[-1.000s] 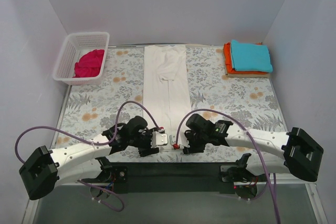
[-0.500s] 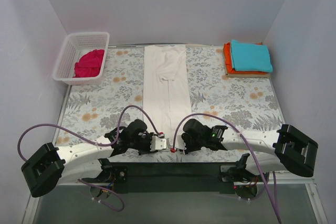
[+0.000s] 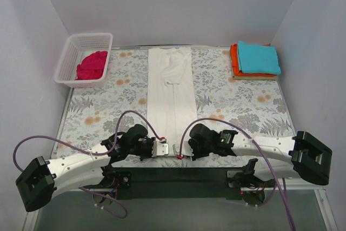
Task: Fold and stack the t-shirts
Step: Fold the tshirt
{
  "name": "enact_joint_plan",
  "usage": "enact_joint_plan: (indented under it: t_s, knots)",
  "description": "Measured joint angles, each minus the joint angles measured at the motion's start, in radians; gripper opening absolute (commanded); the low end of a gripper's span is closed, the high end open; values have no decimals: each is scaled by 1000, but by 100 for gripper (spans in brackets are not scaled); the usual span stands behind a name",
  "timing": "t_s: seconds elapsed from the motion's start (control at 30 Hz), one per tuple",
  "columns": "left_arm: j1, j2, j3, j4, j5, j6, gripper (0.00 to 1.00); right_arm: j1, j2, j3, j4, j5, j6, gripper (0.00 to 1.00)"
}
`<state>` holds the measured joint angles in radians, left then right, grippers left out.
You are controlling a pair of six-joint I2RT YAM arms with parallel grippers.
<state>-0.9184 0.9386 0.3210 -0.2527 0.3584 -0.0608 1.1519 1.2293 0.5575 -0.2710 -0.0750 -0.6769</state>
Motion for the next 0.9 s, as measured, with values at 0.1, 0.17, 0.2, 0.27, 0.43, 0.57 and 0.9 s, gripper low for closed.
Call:
enact_joint_plan:
  t_s: [0.1,0.17,0.2,0.27,0.43,0.57,0.9]
  knots:
    - [0,-63,11,-42,3,0,0,3,-23,17,-33,-7,2,1]
    - [0,-75,31,-64,0,1,0,3,-30,31,-52,-4,3,1]
    - [0,-74,44,-74,-4,1,0,3,-31,39,-61,2,2,1]
    - [0,-74,67,-85,-11,6,0,-1,-31,58,-76,16,-8,1]
    - [27,-74,86,-59,-32,51,0,-94,-31,109,-85,35,-80,1]
    - [122,-43,100,8,-26,115,0,-171,-32,135,-56,45,-175,1]
    - [387,243,204,309,86,290,0,-377,147,283,28,-8,-392,1]
